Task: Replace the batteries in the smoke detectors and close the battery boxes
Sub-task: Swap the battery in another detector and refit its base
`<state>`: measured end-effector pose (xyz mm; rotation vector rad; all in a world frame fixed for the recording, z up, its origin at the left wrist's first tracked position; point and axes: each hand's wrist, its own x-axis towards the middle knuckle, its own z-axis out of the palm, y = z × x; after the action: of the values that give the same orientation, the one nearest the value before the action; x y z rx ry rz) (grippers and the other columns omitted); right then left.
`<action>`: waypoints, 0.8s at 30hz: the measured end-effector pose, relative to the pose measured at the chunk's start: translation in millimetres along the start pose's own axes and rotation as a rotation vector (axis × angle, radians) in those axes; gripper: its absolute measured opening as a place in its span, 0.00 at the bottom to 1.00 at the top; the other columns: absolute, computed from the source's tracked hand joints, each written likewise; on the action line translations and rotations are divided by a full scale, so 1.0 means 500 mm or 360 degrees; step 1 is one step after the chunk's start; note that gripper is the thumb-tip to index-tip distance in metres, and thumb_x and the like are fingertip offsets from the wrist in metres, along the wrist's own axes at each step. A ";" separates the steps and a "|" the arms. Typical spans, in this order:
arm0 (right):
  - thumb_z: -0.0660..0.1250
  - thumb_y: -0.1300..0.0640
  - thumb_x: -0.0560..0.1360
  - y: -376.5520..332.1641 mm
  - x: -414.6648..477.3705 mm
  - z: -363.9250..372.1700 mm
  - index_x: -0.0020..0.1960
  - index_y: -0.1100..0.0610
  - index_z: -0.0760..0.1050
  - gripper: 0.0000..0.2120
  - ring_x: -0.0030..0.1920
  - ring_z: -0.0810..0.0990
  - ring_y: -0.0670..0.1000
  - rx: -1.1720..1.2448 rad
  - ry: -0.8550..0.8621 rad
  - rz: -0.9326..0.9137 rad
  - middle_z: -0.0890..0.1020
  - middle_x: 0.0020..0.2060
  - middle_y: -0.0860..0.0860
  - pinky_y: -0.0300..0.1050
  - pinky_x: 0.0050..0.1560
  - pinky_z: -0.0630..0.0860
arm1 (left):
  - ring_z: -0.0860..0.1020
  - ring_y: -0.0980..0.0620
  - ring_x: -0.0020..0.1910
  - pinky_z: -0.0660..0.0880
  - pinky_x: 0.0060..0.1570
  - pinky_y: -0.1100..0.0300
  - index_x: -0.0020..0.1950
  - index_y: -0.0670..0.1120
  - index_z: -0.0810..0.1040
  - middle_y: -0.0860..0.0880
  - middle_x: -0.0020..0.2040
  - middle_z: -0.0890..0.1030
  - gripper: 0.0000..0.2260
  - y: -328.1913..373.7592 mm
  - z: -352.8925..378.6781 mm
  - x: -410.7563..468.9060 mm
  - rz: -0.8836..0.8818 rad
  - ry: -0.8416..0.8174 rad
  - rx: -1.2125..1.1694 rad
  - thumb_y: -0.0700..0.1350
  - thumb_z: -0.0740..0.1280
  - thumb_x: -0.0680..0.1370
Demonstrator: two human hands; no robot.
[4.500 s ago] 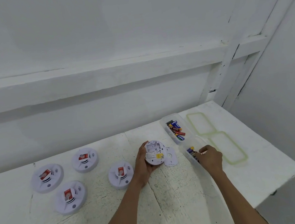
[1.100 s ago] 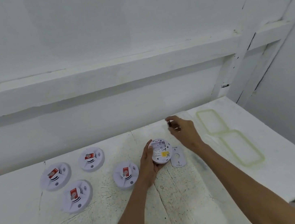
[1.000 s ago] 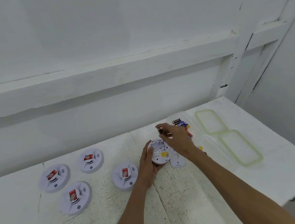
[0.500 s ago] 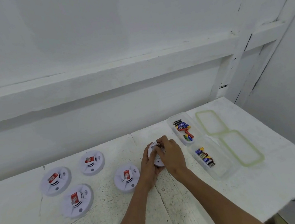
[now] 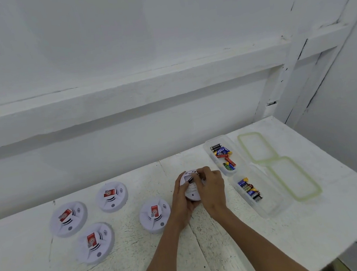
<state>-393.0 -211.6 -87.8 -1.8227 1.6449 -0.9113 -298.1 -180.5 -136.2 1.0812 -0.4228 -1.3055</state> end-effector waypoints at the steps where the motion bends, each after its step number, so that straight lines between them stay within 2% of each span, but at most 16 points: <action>1: 0.65 0.48 0.80 0.001 -0.003 0.001 0.58 0.52 0.77 0.10 0.49 0.76 0.49 0.0008 0.0017 -0.0011 0.76 0.50 0.52 0.31 0.44 0.70 | 0.81 0.40 0.64 0.82 0.54 0.48 0.75 0.44 0.73 0.38 0.68 0.80 0.16 0.001 -0.001 0.000 -0.0003 -0.0002 -0.0006 0.43 0.59 0.87; 4: 0.68 0.51 0.78 0.005 -0.008 0.008 0.58 0.56 0.79 0.11 0.53 0.76 0.51 -0.0035 0.0101 -0.0139 0.79 0.52 0.52 0.41 0.51 0.76 | 0.82 0.41 0.63 0.83 0.52 0.48 0.74 0.47 0.74 0.41 0.66 0.82 0.16 0.001 0.000 -0.006 -0.0004 -0.0008 -0.0008 0.42 0.62 0.86; 7: 0.70 0.51 0.77 0.007 -0.007 0.011 0.56 0.57 0.79 0.12 0.55 0.75 0.53 -0.0019 0.0146 -0.0077 0.77 0.54 0.53 0.47 0.55 0.78 | 0.83 0.43 0.62 0.84 0.50 0.48 0.74 0.49 0.73 0.42 0.67 0.81 0.16 -0.003 0.000 -0.005 0.0010 0.0013 0.0003 0.43 0.62 0.86; 10: 0.70 0.51 0.77 0.009 -0.008 0.010 0.57 0.58 0.79 0.12 0.56 0.75 0.52 0.0036 0.0138 -0.0059 0.76 0.55 0.53 0.46 0.55 0.79 | 0.82 0.41 0.64 0.83 0.55 0.44 0.75 0.50 0.73 0.42 0.68 0.81 0.17 -0.005 0.000 -0.004 0.0009 0.0014 0.0013 0.43 0.62 0.86; 12: 0.69 0.51 0.77 0.010 -0.011 0.010 0.58 0.57 0.80 0.14 0.57 0.74 0.51 0.0037 0.0135 -0.0065 0.76 0.57 0.52 0.44 0.56 0.78 | 0.82 0.42 0.63 0.83 0.54 0.45 0.74 0.50 0.73 0.43 0.68 0.81 0.16 0.000 0.002 -0.005 0.0007 0.0023 0.0009 0.43 0.62 0.86; 15: 0.68 0.50 0.79 0.011 -0.021 0.008 0.60 0.54 0.81 0.13 0.60 0.73 0.50 -0.0052 0.0163 -0.0105 0.77 0.60 0.51 0.34 0.54 0.71 | 0.82 0.42 0.63 0.83 0.54 0.47 0.75 0.49 0.72 0.42 0.68 0.80 0.16 -0.001 0.001 -0.006 0.0013 0.0000 0.0002 0.42 0.61 0.86; 17: 0.66 0.50 0.80 0.015 -0.031 0.009 0.61 0.54 0.81 0.13 0.62 0.72 0.49 -0.0098 0.0153 -0.0181 0.76 0.63 0.50 0.33 0.53 0.68 | 0.82 0.42 0.64 0.83 0.54 0.49 0.75 0.49 0.72 0.43 0.69 0.80 0.17 -0.001 0.000 -0.008 0.0030 -0.0005 0.0030 0.43 0.61 0.86; 20: 0.65 0.52 0.80 0.025 -0.036 0.018 0.60 0.58 0.81 0.14 0.63 0.71 0.51 -0.0295 0.0133 -0.0352 0.78 0.63 0.53 0.36 0.54 0.72 | 0.81 0.44 0.66 0.82 0.53 0.53 0.76 0.49 0.71 0.44 0.70 0.80 0.17 -0.002 -0.003 -0.012 0.0058 -0.0013 0.0085 0.45 0.61 0.86; 24: 0.67 0.52 0.79 0.035 -0.030 0.038 0.55 0.58 0.84 0.12 0.62 0.74 0.57 -0.0622 0.0103 -0.0527 0.79 0.62 0.56 0.45 0.53 0.80 | 0.79 0.47 0.69 0.80 0.61 0.54 0.76 0.49 0.70 0.48 0.71 0.79 0.17 0.001 -0.004 -0.017 0.0117 -0.0064 0.0160 0.45 0.58 0.87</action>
<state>-390.1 -199.9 -115.3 -2.4081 1.6790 -0.8293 -298.8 -172.2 -134.2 1.1144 -0.5584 -1.2537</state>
